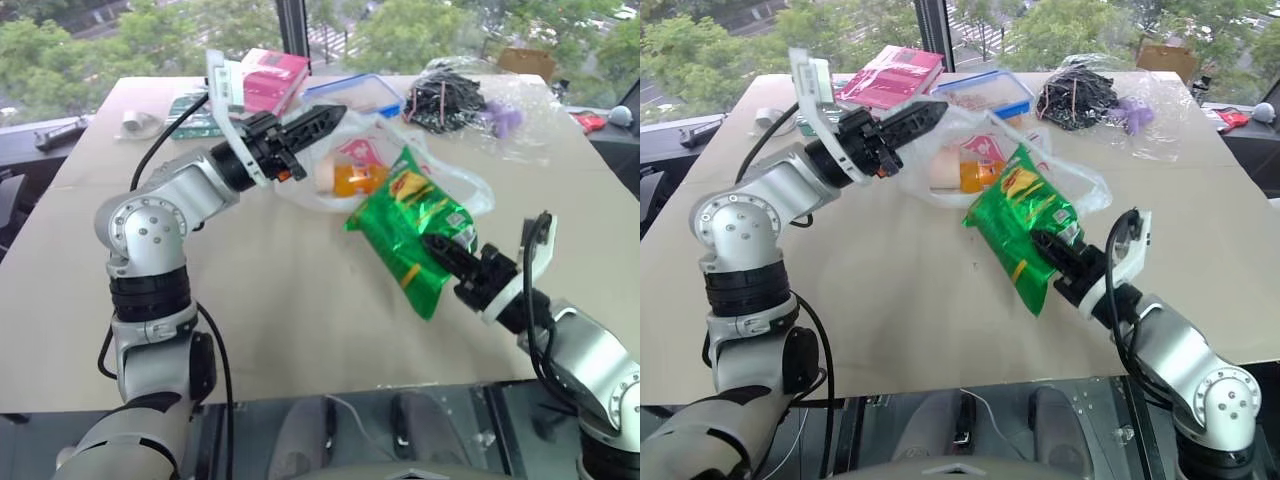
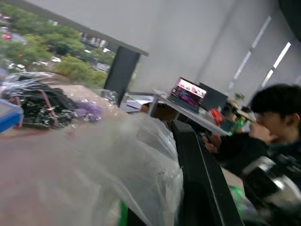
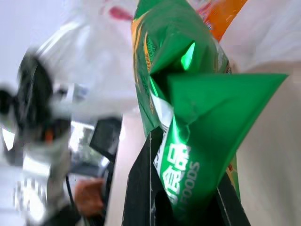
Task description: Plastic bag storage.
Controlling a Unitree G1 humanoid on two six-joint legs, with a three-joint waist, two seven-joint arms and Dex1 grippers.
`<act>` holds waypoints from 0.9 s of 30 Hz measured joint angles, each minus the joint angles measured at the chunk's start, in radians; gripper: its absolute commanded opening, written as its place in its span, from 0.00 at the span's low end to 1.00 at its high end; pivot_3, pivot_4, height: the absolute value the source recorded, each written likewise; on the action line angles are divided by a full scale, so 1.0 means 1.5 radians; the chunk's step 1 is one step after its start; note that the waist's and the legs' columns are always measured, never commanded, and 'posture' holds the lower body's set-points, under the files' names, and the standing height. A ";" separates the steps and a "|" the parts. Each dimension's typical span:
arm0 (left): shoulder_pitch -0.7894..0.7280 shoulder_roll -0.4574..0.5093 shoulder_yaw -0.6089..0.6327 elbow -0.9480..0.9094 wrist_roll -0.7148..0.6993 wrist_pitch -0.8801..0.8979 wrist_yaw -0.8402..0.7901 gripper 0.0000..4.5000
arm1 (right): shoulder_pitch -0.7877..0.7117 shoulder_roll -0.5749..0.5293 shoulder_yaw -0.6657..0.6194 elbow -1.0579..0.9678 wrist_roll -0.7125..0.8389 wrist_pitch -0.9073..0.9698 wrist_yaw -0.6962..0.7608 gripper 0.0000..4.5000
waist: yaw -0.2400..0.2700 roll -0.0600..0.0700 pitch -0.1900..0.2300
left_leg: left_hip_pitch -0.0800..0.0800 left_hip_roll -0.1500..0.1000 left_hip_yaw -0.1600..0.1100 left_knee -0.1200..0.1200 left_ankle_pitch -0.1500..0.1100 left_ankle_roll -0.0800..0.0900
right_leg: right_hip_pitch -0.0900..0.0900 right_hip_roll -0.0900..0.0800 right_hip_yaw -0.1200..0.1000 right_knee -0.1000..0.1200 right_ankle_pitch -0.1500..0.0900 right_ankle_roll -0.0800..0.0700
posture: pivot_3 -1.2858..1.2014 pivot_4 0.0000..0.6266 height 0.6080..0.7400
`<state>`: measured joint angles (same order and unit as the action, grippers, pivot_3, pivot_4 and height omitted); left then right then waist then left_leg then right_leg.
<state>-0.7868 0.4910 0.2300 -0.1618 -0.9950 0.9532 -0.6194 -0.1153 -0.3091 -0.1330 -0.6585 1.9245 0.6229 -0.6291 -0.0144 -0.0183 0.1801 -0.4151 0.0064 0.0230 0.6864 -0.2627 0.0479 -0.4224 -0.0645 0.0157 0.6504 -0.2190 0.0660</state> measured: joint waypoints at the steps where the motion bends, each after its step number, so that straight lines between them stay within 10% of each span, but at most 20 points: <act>1: 0.005 0.003 -0.002 -0.006 0.000 0.000 -0.006 0.00 | -0.008 0.010 0.000 0.009 0.000 -0.009 -0.007 0.02 | 0.000 0.000 0.000 | 0.000 0.000 0.000 0.000 0.000 0.000 | 0.000 0.000 0.000 0.000 0.000 0.000 | 0.52 0.24 1.00; 17: 0.136 0.112 -0.054 -0.109 0.018 -0.005 -0.128 0.00 | -0.214 0.196 -0.039 0.119 0.003 -0.070 -0.125 0.02 | -0.002 0.001 0.000 | 0.000 0.001 0.000 -0.001 0.000 0.000 | -0.001 0.000 0.000 -0.001 0.000 0.000 | 0.52 0.24 1.00; 27: 0.122 0.097 -0.056 -0.159 -0.029 0.000 -0.109 0.00 | -0.541 0.256 0.011 0.664 -0.185 -0.080 0.043 0.02 | -0.020 0.001 0.001 | 0.000 0.000 0.000 -0.002 0.000 0.000 | -0.001 0.001 0.000 0.000 0.000 0.000 | 0.52 0.24 1.00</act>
<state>-0.6039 0.6363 0.1463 -0.4002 -1.0390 0.9537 -0.7825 -0.9270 0.0750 -0.1167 0.3377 1.6470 0.5029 -0.5652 -0.0438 -0.0167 0.1809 -0.4149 0.0069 0.0236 0.6840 -0.2625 0.0477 -0.4239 -0.0633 0.0158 0.6503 -0.2188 0.0654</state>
